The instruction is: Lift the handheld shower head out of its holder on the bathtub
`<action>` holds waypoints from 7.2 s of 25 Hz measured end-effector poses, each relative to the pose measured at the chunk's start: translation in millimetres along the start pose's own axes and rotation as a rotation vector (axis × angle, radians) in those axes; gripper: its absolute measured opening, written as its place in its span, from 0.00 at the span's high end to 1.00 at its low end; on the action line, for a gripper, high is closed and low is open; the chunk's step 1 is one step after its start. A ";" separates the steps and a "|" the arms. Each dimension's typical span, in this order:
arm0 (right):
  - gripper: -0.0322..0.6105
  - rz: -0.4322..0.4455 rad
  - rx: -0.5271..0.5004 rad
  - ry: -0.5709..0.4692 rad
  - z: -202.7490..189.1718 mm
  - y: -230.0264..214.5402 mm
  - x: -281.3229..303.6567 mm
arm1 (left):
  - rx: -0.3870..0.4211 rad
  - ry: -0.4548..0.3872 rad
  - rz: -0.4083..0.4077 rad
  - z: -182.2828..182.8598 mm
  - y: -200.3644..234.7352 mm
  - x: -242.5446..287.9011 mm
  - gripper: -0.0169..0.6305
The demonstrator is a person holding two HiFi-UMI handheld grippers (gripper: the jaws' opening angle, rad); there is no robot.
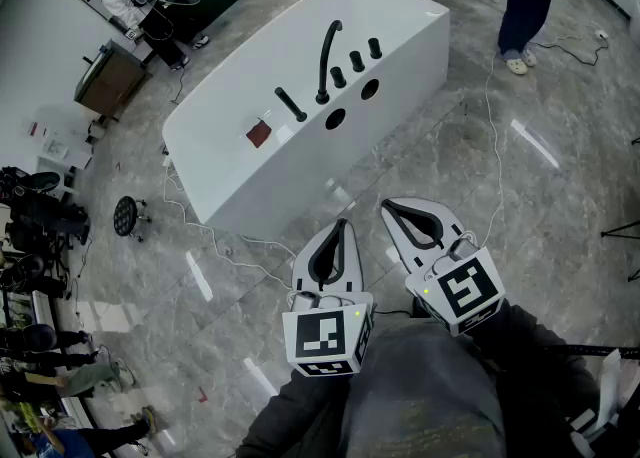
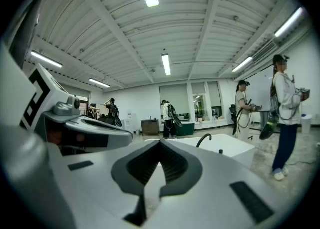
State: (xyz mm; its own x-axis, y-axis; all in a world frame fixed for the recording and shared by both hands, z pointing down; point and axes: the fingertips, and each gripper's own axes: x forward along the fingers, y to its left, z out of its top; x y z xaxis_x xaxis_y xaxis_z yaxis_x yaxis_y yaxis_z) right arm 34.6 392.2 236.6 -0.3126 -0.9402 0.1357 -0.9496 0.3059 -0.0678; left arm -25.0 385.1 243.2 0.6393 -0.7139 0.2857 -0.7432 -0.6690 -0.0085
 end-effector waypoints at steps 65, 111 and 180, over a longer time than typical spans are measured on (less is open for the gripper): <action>0.95 0.049 0.004 0.126 -6.5 -79.6 331.6 | -0.169 0.059 0.041 7.2 250.1 235.2 0.97; 0.95 0.481 -0.064 0.138 -56.3 -145.0 521.6 | -0.313 0.088 0.428 -36.3 353.1 391.7 0.97; 0.73 0.339 -0.185 0.213 -178.2 -135.7 592.9 | -0.344 0.129 0.396 -153.5 410.8 413.0 0.97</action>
State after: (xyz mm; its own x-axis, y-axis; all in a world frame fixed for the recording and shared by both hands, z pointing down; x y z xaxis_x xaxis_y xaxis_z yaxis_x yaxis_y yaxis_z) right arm -25.9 -180.0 502.4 -0.5867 -0.7357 0.3383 -0.7742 0.6321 0.0320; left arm -96.6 -152.8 504.9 0.2836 -0.8522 0.4398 -0.9580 -0.2317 0.1687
